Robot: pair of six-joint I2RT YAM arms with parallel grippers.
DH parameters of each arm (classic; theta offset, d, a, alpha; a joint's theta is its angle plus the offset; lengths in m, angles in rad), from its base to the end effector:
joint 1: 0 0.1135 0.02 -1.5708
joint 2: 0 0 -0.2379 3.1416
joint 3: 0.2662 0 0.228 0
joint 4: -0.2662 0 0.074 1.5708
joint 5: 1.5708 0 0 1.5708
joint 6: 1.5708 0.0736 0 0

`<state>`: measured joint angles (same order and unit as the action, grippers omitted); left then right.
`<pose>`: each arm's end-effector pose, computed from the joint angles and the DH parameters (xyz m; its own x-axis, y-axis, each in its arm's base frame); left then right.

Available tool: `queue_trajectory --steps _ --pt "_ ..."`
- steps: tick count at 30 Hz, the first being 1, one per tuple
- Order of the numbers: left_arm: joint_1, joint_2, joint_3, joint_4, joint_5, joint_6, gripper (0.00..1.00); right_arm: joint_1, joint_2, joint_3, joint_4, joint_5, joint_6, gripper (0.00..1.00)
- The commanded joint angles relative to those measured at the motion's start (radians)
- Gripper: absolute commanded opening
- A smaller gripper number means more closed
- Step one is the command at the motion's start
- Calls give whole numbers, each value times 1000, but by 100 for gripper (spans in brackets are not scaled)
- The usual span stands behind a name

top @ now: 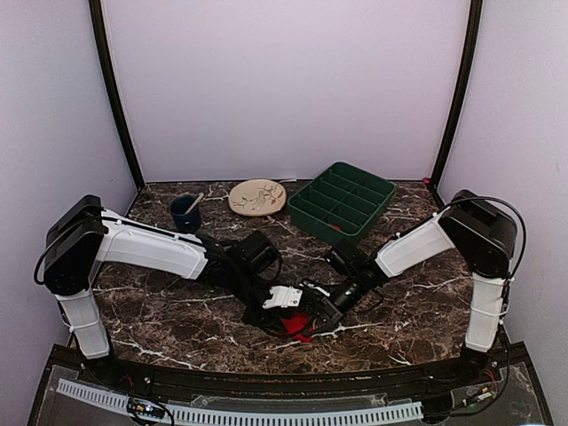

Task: Roll the socks
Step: Roll the sock at the center of the board.

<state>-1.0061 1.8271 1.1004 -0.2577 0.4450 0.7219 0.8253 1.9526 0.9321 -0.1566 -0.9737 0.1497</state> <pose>0.1671 -0.3230 0.1253 0.2535 0.7143 -0.6523 0.9625 -0.2535 0.0966 0.1717 0.2757 0.0716 -0.7132 -0.6488 -0.2654 -0.5278 0.2479 0.8124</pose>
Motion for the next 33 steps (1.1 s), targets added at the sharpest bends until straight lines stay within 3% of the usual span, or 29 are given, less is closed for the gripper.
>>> queue_trajectory --steps 1,8,24,33 --pt "-6 19 37 -82 58 -21 39 -4 22 3 -19 18 -11 6" --pt "-8 21 35 -108 72 -33 38 -3 21 0 -16 11 -12 6" --pt "-38 91 56 -108 -40 -4 37 -4 16 -1 -25 -6 -14 6" --pt "-41 114 70 -151 -6 31 15 -4 3 -7 -23 -2 -12 7"
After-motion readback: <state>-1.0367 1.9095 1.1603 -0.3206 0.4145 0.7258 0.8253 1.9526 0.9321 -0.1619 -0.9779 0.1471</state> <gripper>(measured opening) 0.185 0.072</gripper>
